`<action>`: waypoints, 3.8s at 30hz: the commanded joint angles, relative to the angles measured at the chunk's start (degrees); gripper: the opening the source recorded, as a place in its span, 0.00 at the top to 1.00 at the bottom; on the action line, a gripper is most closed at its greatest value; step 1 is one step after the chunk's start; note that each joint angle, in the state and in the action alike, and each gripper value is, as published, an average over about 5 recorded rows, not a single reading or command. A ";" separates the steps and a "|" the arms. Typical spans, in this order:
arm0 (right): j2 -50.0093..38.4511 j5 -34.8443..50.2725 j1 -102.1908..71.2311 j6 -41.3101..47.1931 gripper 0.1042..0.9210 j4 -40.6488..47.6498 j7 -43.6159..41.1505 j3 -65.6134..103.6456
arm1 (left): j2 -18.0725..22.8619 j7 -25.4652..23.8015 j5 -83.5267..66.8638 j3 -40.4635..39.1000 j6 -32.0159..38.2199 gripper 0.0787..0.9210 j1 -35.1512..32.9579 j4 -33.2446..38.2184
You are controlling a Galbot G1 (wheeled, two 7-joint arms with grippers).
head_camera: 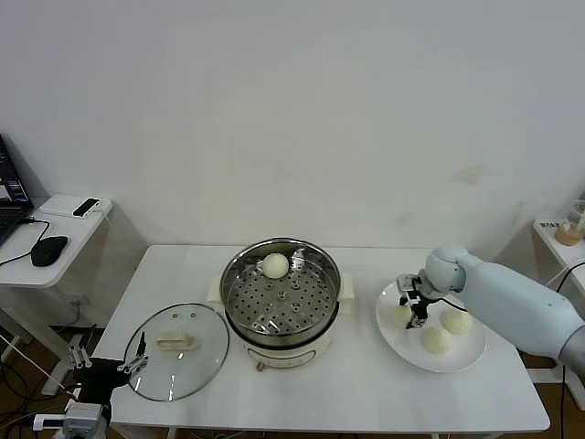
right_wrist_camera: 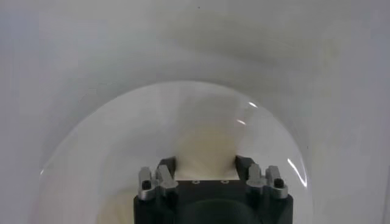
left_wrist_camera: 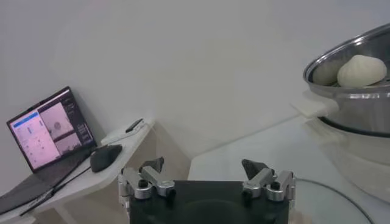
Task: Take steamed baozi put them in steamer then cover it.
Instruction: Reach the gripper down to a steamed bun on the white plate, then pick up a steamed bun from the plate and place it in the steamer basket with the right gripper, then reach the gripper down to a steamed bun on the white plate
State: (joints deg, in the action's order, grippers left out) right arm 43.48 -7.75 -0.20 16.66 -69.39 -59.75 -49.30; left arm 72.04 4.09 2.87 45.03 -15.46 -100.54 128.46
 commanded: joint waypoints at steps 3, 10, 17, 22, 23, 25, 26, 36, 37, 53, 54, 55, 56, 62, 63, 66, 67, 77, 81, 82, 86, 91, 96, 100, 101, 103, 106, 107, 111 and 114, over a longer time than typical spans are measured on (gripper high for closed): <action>-6.49 4.98 10.01 1.24 0.38 -7.97 -2.66 -3.47 | -0.18 0.00 0.00 -0.17 -0.03 0.12 0.08 0.32; -8.96 13.78 23.08 3.30 0.37 -14.81 -2.28 -11.41 | -0.67 -0.02 -0.04 -0.53 0.00 0.12 0.15 0.62; -2.64 24.12 37.54 7.78 0.36 -19.36 0.67 -19.71 | -1.02 -0.04 -0.02 -1.31 -0.06 0.12 0.77 0.81; 4.50 31.51 41.38 12.11 0.36 -20.16 4.32 -22.24 | -1.49 -0.06 -0.04 -1.74 -0.09 0.12 1.11 0.37; 5.66 33.09 41.45 12.97 0.36 -20.20 5.09 -22.24 | -1.59 -0.07 -0.05 -1.76 -0.09 0.12 1.16 0.31; 8.63 36.45 40.83 14.72 0.36 -19.95 6.64 -21.83 | -1.73 -0.09 -0.07 -1.74 -0.08 0.12 1.28 0.21; 10.26 38.07 40.23 15.60 0.36 -19.63 7.40 -21.46 | -1.78 -0.09 -0.08 -1.69 -0.09 0.12 1.35 0.17; 27.25 40.96 30.29 20.45 0.36 -9.33 12.43 -18.45 | -1.79 -0.24 -0.16 -0.59 -0.12 0.12 1.23 0.11; 28.33 40.69 29.26 20.86 0.36 -8.27 12.75 -18.44 | -1.71 -0.24 -0.19 -0.30 -0.11 0.12 1.15 0.24; 35.65 39.17 22.17 23.51 0.35 0.11 16.10 -18.83 | -0.13 -0.25 -0.39 0.93 0.07 0.12 0.35 1.58; 35.94 39.15 22.05 23.54 0.35 0.45 16.09 -18.80 | -0.12 -0.25 -0.39 0.94 0.08 0.12 0.31 1.58; 36.22 39.10 21.92 23.54 0.35 0.78 16.06 -18.80 | -0.12 -0.25 -0.39 0.96 0.09 0.12 0.28 1.60; 36.46 39.08 21.81 23.54 0.35 1.02 16.05 -18.81 | -0.13 -0.26 -0.40 0.98 0.09 0.12 0.26 1.60; 37.24 39.07 21.65 23.53 0.34 1.45 15.94 -18.87 | -0.35 -0.30 -0.46 1.15 0.10 0.12 0.45 1.49; 37.26 39.07 21.70 23.54 0.34 1.44 15.91 -18.89 | -0.37 -0.30 -0.46 1.14 0.09 0.12 0.50 1.46; 37.09 38.85 21.92 23.72 0.27 1.25 15.46 -18.97 | -0.31 -0.31 -0.45 1.03 0.09 0.12 0.62 1.44; 36.91 38.63 22.02 23.78 0.24 1.08 15.14 -18.99 | -0.29 -0.31 -0.44 1.00 0.08 0.12 0.64 1.46; 30.02 36.22 28.37 21.18 0.12 -4.66 7.77 -18.86 | -0.69 -0.42 -0.50 1.23 -0.02 0.12 0.70 1.71; 23.92 35.34 33.41 19.36 0.12 -9.45 4.49 -19.63 | -0.93 -0.48 -0.50 1.05 -0.08 0.12 0.91 1.77; 22.06 34.85 34.53 18.78 0.12 -10.72 3.67 -19.97 | -1.02 -0.49 -0.49 0.99 -0.09 0.12 0.96 1.79; 13.89 32.87 37.68 16.61 0.12 -15.23 1.17 -21.08 | -1.35 -0.51 -0.46 0.70 -0.09 0.12 1.04 1.84; 3.23 28.80 39.08 12.70 0.12 -20.50 -2.25 -21.50 | -1.71 -0.52 -0.35 0.11 -0.13 0.12 1.18 1.95; -7.75 22.30 38.66 8.56 0.12 -24.52 -4.61 -22.90 | -2.29 -0.54 -0.30 -0.27 -0.18 0.12 1.21 2.13; -15.59 15.75 36.14 4.83 0.12 -26.86 -6.24 -22.62 | -2.71 -0.53 -0.35 -0.43 -0.15 0.12 1.19 2.14; -17.17 14.08 35.29 3.80 0.12 -27.24 -6.50 -22.45 | -2.82 -0.53 -0.35 -0.51 -0.14 0.12 1.17 2.12; -19.44 11.10 33.75 2.22 0.12 -27.74 -6.84 -22.27 | -2.99 -0.52 -0.32 -0.67 -0.12 0.12 1.16 2.05; -22.26 7.45 30.56 0.82 0.12 -28.20 -6.82 -21.20 | -3.08 -0.50 -0.22 -1.05 -0.08 0.12 1.18 1.82; -23.07 6.68 29.02 0.65 0.12 -28.35 -6.67 -20.38 | -3.05 -0.49 -0.15 -1.21 -0.08 0.12 1.20 1.72; -26.07 4.53 20.26 0.34 0.12 -28.63 -5.97 -14.05 | -2.88 -0.48 0.21 -1.86 -0.07 0.12 1.29 1.45; -27.85 2.76 12.47 -0.04 0.12 -28.33 -5.57 -7.38 | -2.79 -0.50 0.48 -2.16 -0.12 0.12 1.29 1.40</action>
State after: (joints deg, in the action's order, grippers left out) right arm 26.52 3.47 26.96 20.18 -95.35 -64.28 -66.93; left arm 69.27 3.60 3.32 43.10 -15.56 -99.24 129.95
